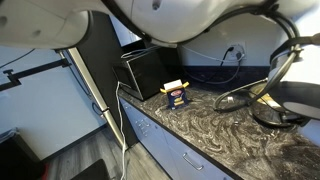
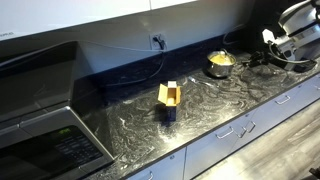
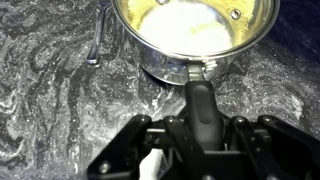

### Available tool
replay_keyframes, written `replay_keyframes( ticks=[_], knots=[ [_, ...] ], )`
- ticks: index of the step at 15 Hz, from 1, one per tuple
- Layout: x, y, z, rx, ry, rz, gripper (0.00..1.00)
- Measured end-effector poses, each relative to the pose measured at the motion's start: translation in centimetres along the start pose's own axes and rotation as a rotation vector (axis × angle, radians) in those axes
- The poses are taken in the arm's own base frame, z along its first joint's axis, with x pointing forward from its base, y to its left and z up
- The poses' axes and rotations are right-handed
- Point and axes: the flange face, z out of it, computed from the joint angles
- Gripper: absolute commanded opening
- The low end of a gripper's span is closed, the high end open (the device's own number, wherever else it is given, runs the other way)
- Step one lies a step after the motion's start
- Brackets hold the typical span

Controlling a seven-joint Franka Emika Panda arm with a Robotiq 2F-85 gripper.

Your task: Move the pan over to the right side of the fork

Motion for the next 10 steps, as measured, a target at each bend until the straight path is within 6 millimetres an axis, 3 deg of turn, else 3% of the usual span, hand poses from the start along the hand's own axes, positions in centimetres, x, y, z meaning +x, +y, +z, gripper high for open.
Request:
replay_keyframes(
  ticks=[5, 6, 7, 10],
  knots=[
    [0.3, 0.0, 1.3, 0.008, 0.014, -0.004, 0.03],
    [0.2, 0.0, 1.3, 0.012, 0.016, -0.006, 0.26],
    [0.1, 0.0, 1.4, 0.016, 0.018, -0.007, 0.37],
    [-0.7, 0.0, 1.2, 0.022, 0.014, -0.018, 0.58]
  ],
)
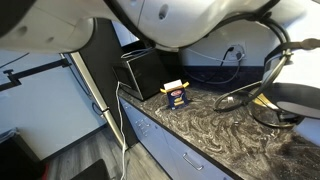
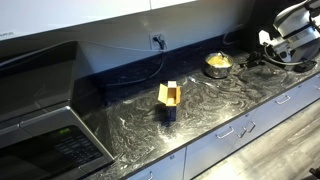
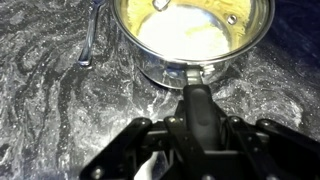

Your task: Move the pan over to the right side of the fork

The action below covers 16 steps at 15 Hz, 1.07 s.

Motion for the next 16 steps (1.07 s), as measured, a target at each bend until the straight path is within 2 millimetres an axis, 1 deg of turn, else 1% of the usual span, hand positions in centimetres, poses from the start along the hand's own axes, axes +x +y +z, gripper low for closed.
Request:
replay_keyframes(
  ticks=[2, 4, 5, 6, 8, 11, 14, 16],
  knots=[
    [-1.0, -0.1, -0.5, 0.006, -0.009, -0.011, 0.73],
    [-2.4, -0.2, -1.3, 0.015, -0.02, -0.027, 0.87],
    [-3.2, -0.1, -1.7, 0.018, -0.022, -0.036, 0.95],
    [-3.8, -0.1, -2.1, 0.019, -0.02, -0.038, 0.99],
    [-5.0, 0.1, -3.1, 0.014, 0.011, -0.036, 1.0],
    [-6.1, 0.9, -4.4, -0.013, 0.121, -0.018, 1.0],
    [-7.2, 2.4, -5.7, -0.06, 0.249, -0.029, 1.0],
    [-8.3, 3.5, -7.0, -0.08, 0.311, -0.072, 1.0]
  ],
)
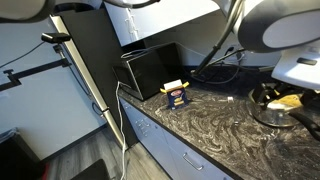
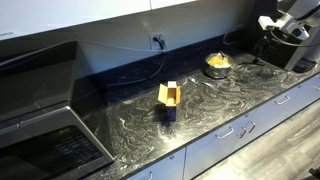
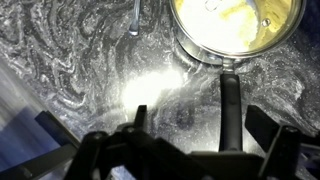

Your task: Move the pan over to the right side of the fork

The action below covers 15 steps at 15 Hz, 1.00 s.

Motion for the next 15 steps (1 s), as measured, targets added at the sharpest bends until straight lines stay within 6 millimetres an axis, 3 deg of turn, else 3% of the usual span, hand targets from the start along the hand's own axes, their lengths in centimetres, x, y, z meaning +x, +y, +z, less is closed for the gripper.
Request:
replay_keyframes(
  ticks=[7, 15],
  knots=[
    [-3.4, 5.5, -5.0, -0.013, 0.192, -0.199, 1.0],
    [-5.5, 10.5, -7.6, -0.019, 0.304, -0.331, 1.0]
  ],
)
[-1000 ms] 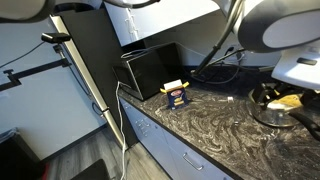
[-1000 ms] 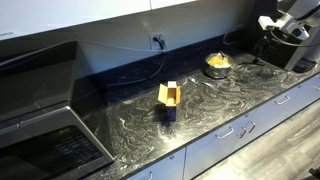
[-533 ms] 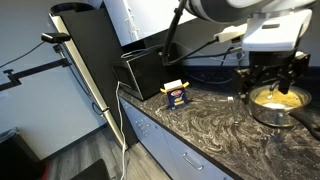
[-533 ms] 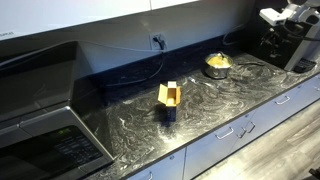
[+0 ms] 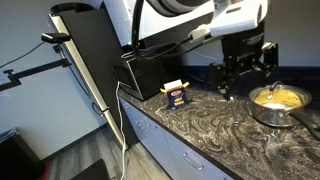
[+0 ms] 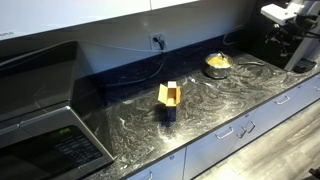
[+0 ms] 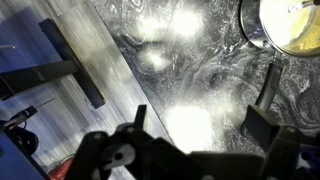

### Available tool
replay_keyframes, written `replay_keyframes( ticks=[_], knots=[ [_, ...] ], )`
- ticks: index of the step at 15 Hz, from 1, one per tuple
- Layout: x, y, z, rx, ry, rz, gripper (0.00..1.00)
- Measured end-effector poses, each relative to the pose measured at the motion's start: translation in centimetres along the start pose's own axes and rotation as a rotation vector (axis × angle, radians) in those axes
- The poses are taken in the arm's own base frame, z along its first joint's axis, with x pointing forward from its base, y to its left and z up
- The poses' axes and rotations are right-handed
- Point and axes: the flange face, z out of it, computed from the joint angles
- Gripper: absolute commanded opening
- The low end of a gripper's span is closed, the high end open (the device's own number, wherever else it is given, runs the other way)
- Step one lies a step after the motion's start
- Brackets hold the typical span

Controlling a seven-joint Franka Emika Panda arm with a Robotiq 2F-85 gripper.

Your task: Move the pan over to the right side of the fork

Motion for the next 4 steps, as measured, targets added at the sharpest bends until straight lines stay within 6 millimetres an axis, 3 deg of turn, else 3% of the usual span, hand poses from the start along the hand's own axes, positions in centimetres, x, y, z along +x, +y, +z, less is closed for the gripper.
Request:
replay_keyframes(
  ticks=[4],
  knots=[
    [-0.09, 0.75, -0.3, -0.006, 0.001, -0.009, 1.0]
  ],
)
